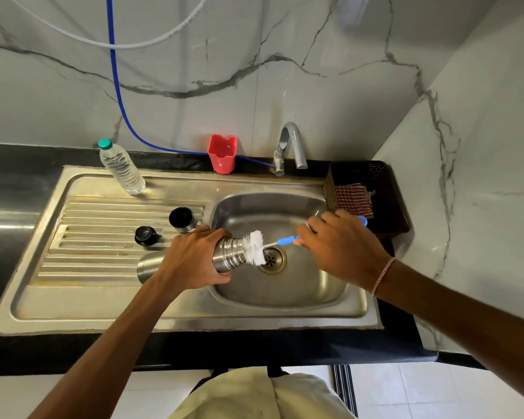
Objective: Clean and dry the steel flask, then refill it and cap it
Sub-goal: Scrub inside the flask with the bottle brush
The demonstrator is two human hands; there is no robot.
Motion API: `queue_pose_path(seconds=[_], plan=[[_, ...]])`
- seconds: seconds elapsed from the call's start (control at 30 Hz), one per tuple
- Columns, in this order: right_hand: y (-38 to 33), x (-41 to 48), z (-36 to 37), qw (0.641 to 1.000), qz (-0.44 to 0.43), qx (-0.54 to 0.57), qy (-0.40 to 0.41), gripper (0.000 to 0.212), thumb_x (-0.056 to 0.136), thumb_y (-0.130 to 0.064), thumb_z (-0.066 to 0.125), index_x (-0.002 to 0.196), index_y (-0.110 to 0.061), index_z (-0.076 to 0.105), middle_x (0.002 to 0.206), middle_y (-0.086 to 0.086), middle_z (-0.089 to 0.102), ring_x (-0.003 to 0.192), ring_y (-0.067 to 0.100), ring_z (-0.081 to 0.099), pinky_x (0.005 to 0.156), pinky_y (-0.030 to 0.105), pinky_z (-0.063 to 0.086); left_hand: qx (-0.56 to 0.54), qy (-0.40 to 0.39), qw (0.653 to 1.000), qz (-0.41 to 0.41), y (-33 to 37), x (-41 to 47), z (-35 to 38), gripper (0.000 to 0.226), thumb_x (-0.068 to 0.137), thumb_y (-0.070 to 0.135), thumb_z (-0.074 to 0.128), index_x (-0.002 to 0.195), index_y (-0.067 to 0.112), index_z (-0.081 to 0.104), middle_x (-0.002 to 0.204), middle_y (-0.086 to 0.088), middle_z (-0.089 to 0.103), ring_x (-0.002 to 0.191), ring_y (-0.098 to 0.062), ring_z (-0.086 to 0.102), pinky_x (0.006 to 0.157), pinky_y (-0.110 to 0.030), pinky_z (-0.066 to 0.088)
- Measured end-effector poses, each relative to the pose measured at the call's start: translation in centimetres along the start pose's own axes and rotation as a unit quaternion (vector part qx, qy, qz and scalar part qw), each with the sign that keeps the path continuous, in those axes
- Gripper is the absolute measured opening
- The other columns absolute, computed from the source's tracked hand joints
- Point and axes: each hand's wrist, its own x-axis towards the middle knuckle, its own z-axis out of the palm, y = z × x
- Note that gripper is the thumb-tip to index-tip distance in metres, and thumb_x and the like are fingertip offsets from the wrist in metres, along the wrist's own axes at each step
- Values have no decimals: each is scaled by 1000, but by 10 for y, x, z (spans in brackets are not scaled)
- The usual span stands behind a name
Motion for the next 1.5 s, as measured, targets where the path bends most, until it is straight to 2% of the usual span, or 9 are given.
queue_pose_path(seconds=[0.27,0.43,0.63,0.73,0.87,1.03,1.17,1.3,1.5], plan=[[-10,-7,0,990,20,123,-60,8,97,-28,56,91,-23,58,53,-5,42,41,14,26,41,25,13,-9,35,999,13,-11,2,-3,76,46,58,81,117,34,65,93,10,71,88,-16,66,64,-31,51],[21,-8,-2,893,47,389,-220,40,108,-36,40,73,-20,50,57,-5,44,49,10,39,53,31,35,-5,47,998,39,-12,1,-4,76,45,57,83,115,32,66,95,12,73,90,-16,66,63,-30,47],[13,-21,0,1000,2,11,-5,19,103,-38,53,99,-20,58,71,-3,52,53,15,46,50,27,26,-22,31,999,4,-23,4,-5,77,50,62,77,121,38,61,97,14,69,92,-14,62,69,-33,50],[2,-22,2,999,12,5,44,12,99,-29,61,97,-17,63,62,-4,48,44,14,35,47,27,18,-22,34,999,13,-24,4,-6,76,49,62,76,120,38,61,97,14,70,92,-14,63,67,-32,49],[-2,-12,-5,992,57,111,-13,33,103,-41,38,86,-24,60,52,-11,31,39,10,24,44,22,11,-30,60,998,19,-15,2,-7,73,47,58,77,115,34,64,91,11,71,86,-17,66,63,-29,47],[-6,10,-11,914,58,355,-189,45,105,-39,43,68,-16,57,57,-3,49,47,9,39,50,25,34,-17,72,996,51,2,0,-6,71,45,54,82,109,28,67,90,9,73,82,-17,67,62,-25,39],[-14,25,-23,854,79,439,-268,43,104,-32,46,72,-11,66,55,-5,48,42,5,36,46,15,30,-23,64,995,70,16,3,-7,70,48,56,77,110,27,66,92,9,74,83,-16,67,63,-27,45],[-34,19,-18,981,58,152,-106,20,103,-30,40,98,-19,55,75,-1,55,64,19,52,58,32,39,-25,66,997,41,13,2,-7,73,45,53,86,111,27,68,89,5,71,79,-19,68,64,-25,41],[-52,8,-15,993,20,88,-70,57,91,-21,5,110,-15,58,59,0,52,45,23,38,45,31,35,-6,72,997,38,9,6,-13,77,43,53,88,113,28,68,90,4,72,82,-22,69,63,-29,45]])
